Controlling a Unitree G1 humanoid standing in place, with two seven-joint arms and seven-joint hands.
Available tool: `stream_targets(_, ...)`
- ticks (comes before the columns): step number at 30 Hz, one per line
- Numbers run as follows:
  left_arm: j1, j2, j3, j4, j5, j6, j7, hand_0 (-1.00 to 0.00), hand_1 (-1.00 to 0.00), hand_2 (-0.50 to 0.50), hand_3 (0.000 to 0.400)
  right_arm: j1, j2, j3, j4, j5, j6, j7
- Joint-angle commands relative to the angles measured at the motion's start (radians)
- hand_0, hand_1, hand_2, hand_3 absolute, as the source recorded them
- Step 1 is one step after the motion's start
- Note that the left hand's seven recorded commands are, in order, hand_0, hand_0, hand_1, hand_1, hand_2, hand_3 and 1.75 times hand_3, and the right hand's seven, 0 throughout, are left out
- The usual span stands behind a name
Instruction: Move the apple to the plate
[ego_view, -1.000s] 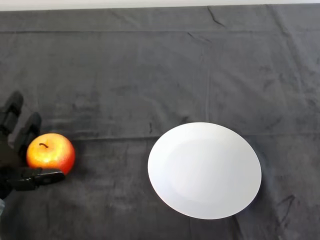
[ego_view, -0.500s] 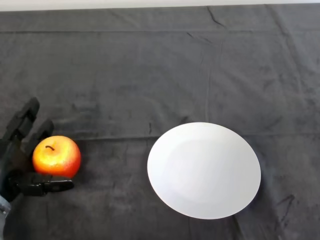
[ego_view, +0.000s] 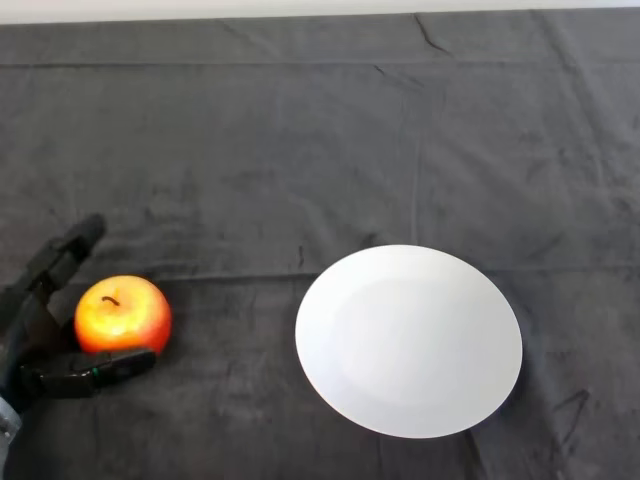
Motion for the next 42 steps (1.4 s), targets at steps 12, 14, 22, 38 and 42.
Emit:
stream_targets(12,0.008,0.046,-0.046,0.085,0.056,-0.024,0.015,-1.0,-1.0,0.0,0.4,-0.003,-0.021,-0.0059,-0.006,-0.0001,0.008,-0.0008)
stream_targets(14,-0.001,0.053,-0.041,0.089,0.058,-0.025,0.018,-1.0,-1.0,0.0,0.4,-0.003,-0.021,-0.0059,-0.006,-0.0001,0.008,-0.0008)
stream_targets(22,-0.021,0.064,-0.014,0.063,0.059,-0.043,0.068,-1.0,-1.0,0.0,0.4,-0.003,-0.021,-0.0059,-0.006,-0.0001,0.008,-0.0011)
stream_targets(38,0.041,-0.007,0.008,-0.223,0.053,-0.117,0.236,-1.0,-1.0,0.0,0.4,-0.003,-0.021,-0.0059,-0.007,-0.0001,0.007,-0.0018)
stream_targets(42,0.057,-0.018,0.003,-0.275,0.045,-0.139,0.248,-1.0,-1.0,0.0,0.4,-0.003,-0.021,-0.0058,-0.007,-0.0001,0.006,-0.0021)
